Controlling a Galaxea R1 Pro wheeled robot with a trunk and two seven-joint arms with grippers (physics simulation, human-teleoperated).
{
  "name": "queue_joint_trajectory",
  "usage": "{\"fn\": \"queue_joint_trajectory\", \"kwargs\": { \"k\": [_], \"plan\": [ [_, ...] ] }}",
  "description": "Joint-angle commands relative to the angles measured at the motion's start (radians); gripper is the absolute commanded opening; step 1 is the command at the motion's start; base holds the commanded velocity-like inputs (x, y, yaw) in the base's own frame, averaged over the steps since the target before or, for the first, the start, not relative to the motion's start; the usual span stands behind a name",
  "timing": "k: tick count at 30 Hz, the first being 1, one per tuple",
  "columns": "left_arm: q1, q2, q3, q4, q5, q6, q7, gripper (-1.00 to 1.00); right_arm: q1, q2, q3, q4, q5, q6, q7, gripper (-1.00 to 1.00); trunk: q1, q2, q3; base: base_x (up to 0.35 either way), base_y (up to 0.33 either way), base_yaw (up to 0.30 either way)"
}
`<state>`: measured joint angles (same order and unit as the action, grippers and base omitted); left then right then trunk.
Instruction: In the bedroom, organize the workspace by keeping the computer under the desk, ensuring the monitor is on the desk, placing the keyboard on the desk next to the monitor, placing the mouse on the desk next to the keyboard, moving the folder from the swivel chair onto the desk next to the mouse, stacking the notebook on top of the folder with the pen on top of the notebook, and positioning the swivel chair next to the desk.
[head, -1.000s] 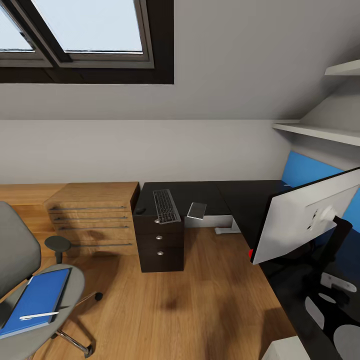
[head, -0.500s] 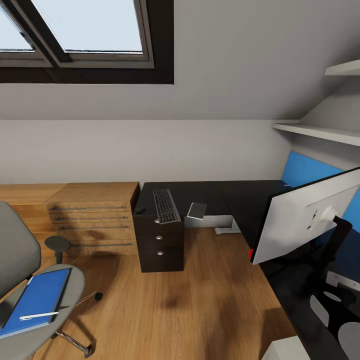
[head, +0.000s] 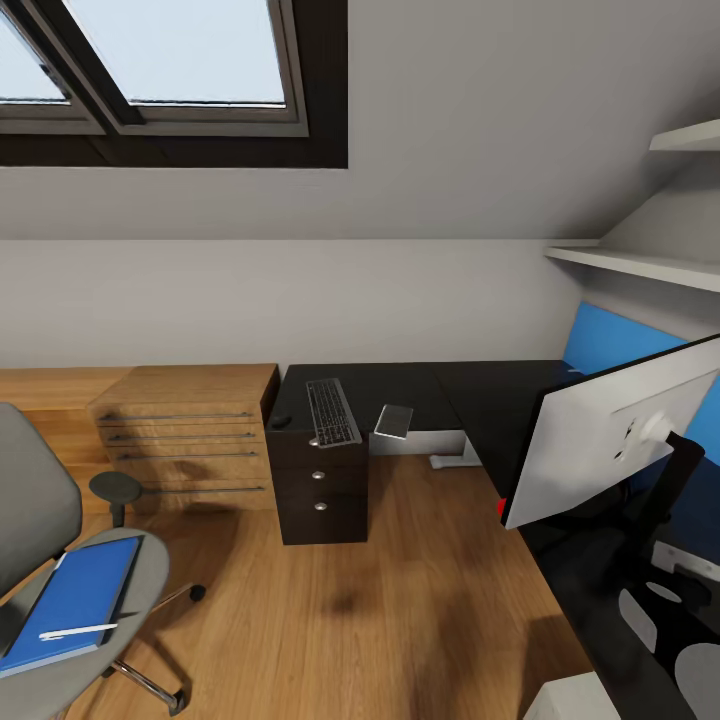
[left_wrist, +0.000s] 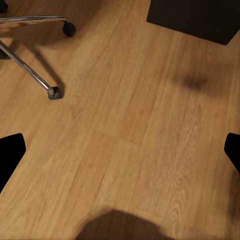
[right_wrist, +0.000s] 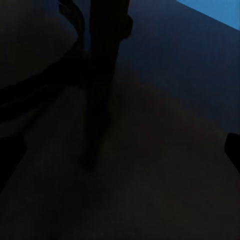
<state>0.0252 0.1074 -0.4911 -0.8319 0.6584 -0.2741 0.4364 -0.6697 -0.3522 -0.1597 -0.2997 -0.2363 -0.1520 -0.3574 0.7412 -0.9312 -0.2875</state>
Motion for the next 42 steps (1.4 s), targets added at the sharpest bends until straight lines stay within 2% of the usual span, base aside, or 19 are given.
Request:
{"fn": "queue_joint_trajectory", "kwargs": {
  "k": [1,16,42],
  "plan": [
    [-0.001,0.001,-0.006,-0.002,0.010,-0.006,0.005,1.00,-0.001,0.000,0.002,0.001,-0.011,-0.006,0.000,1.00,0.000,-0.001,-0.001,0.000,0.000,0.000],
    [-0.001,0.003,-0.004,-0.001,0.012,-0.006,0.007,1.00,-0.001,0.002,0.002,0.001,-0.011,-0.006,0.000,1.00,0.000,-0.001,-0.001,0.000,-0.163,0.000],
    [-0.001,0.003,-0.004,-0.001,0.014,-0.005,0.007,1.00,-0.001,0.004,0.006,0.001,-0.011,-0.006,0.002,1.00,0.000,-0.001,-0.001,0.000,-0.008,0.000]
  ]
}}
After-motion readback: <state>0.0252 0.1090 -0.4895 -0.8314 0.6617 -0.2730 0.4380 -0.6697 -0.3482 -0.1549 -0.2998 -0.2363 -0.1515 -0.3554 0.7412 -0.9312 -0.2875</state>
